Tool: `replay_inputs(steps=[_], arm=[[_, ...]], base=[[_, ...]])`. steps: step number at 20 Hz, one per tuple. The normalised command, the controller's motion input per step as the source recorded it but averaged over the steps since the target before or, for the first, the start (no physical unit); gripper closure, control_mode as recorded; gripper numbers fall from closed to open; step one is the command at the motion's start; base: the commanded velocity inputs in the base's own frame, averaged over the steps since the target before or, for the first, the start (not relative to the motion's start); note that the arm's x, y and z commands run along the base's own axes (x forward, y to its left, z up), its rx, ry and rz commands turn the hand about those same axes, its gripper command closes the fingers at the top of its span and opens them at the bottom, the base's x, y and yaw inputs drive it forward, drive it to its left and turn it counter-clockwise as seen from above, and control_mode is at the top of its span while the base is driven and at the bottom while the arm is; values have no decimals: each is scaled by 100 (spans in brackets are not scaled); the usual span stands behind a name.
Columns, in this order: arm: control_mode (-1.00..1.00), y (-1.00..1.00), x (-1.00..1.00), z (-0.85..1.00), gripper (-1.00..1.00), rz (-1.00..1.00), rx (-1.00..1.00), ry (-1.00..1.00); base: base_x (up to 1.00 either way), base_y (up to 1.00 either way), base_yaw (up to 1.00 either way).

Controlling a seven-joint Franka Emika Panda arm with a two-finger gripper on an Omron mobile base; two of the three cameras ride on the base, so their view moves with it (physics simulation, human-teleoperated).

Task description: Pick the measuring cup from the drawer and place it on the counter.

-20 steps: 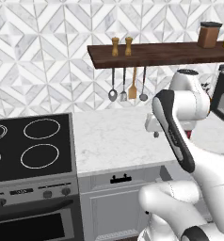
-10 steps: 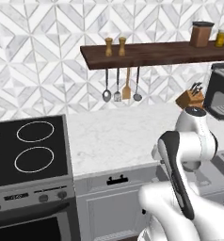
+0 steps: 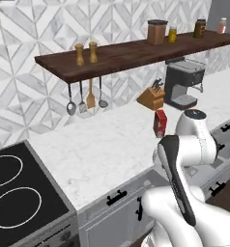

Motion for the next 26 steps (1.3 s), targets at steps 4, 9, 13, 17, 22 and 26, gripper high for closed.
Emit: replay_inputs(steps=[4, 9, 13, 17, 22, 26], arm=[[100, 0, 0, 0, -100, 0, 0, 0], [-100, 0, 3, -6, -100, -12, 0, 2], [-100, -89, 13, -41, -100, -33, 3, 4], [-100, -100, 96, -26, -100, -18, 10, 17], [-100, -100, 100, -19, -100, -14, 15, 35], [-100, -100, 100, -24, -100, -13, 7, 51]], base=[[67, 83, -70], [57, 54, -55], [0, 0, 0], [0, 0, 0], [0, 0, 0], [0, 0, 0]])
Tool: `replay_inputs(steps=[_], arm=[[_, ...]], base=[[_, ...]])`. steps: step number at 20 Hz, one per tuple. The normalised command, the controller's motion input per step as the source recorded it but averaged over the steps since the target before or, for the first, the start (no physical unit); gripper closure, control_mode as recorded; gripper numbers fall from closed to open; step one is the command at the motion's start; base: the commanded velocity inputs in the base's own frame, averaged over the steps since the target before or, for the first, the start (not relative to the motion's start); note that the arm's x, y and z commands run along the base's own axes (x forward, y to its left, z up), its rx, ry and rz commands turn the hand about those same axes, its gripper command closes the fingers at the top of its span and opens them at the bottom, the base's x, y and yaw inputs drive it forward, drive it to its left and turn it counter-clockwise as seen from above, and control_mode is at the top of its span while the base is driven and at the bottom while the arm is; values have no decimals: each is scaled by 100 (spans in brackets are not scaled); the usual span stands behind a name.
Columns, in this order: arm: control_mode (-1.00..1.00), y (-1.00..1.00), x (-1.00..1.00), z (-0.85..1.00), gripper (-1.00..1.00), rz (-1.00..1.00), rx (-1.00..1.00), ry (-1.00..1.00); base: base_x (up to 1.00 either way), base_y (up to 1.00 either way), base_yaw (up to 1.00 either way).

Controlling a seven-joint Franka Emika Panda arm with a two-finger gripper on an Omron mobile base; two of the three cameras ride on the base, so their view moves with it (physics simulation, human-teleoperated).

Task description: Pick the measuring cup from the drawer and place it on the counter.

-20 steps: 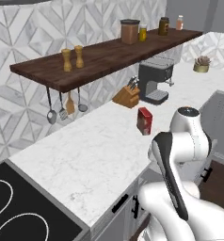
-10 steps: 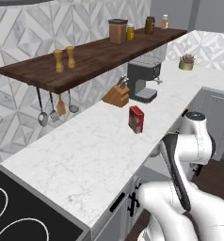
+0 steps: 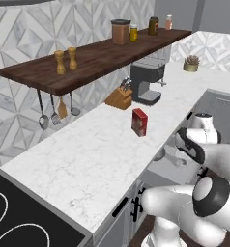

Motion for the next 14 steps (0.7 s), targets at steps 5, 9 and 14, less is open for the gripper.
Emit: replay_inputs(steps=[5, 9, 14], arm=[[-100, -86, 100, -21, -100, -5, 2, 31], [-100, -64, 92, -47, -100, 0, 0, 3], [-100, -53, 65, -53, -100, 0, 0, 0]], base=[[0, 0, 0], [0, 0, 0], [0, 0, 0]])
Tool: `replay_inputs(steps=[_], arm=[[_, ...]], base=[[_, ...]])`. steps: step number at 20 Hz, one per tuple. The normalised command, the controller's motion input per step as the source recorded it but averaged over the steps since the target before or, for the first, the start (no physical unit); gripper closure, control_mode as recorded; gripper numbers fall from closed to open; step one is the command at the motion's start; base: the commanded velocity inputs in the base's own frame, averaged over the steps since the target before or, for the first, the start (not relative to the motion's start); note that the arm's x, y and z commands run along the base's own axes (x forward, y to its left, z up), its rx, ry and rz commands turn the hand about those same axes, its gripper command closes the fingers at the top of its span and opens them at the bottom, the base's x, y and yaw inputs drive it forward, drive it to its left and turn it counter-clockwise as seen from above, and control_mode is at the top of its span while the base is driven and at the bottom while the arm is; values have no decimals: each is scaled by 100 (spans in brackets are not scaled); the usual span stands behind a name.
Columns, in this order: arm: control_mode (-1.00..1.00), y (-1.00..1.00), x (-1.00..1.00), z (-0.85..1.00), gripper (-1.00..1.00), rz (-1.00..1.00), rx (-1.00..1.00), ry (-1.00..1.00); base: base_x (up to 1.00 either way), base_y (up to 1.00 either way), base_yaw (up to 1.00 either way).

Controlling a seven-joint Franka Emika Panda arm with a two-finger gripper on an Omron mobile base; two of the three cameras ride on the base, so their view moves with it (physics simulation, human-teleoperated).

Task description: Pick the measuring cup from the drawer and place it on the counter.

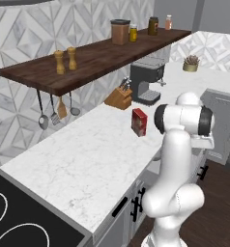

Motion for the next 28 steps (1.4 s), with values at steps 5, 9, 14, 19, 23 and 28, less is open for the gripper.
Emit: replay_inputs(steps=[5, 9, 14, 19, 23, 28], arm=[[-100, -36, 42, -68, -100, 0, 0, 0], [-100, -41, 0, -80, -100, 0, 0, 0], [-100, -50, -91, -100, -100, 0, 6, 17], [-100, -98, -100, -100, -100, 0, 6, 2], [-100, -23, -91, 20, -100, 6, 2, -19], [-100, 76, -8, 100, -100, 49, -9, -6]], base=[[0, 0, 0], [0, 0, 0], [0, 0, 0], [0, 0, 0], [0, 0, 0], [0, 0, 0]])
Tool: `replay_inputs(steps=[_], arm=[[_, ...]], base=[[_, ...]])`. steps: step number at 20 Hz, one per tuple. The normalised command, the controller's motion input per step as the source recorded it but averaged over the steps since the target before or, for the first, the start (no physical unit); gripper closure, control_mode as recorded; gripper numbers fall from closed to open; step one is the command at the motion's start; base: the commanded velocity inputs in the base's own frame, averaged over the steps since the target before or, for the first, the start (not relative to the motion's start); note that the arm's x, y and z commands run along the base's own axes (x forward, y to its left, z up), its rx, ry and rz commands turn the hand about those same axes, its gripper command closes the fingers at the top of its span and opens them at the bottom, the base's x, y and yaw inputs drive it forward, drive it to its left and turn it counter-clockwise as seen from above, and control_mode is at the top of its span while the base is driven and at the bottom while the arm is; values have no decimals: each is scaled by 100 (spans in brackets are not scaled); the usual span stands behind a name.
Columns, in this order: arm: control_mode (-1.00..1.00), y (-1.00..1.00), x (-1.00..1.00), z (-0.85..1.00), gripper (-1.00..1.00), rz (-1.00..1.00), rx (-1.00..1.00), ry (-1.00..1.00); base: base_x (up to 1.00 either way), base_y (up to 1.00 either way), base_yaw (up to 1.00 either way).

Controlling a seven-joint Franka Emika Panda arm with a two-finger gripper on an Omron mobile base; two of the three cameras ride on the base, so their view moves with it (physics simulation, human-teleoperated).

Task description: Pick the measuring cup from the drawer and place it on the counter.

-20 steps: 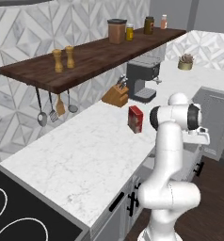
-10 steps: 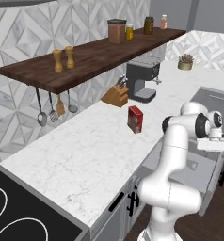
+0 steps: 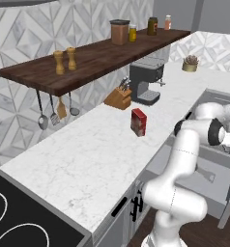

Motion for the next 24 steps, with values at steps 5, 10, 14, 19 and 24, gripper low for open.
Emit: replay_inputs(steps=[5, 10, 14, 19, 24], arm=[[-100, 94, 0, 18, -100, 74, 0, 0], [-100, 60, 5, -45, -100, 67, 10, 0], [-100, 16, 1, -51, -100, 68, 18, 0], [-100, -13, -3, 14, -100, 71, 18, 14], [-100, -28, -44, 6, -100, 22, 38, -13]], base=[[0, 0, 0], [0, 0, 0], [0, 0, 0], [0, 0, 0], [0, 0, 0]])
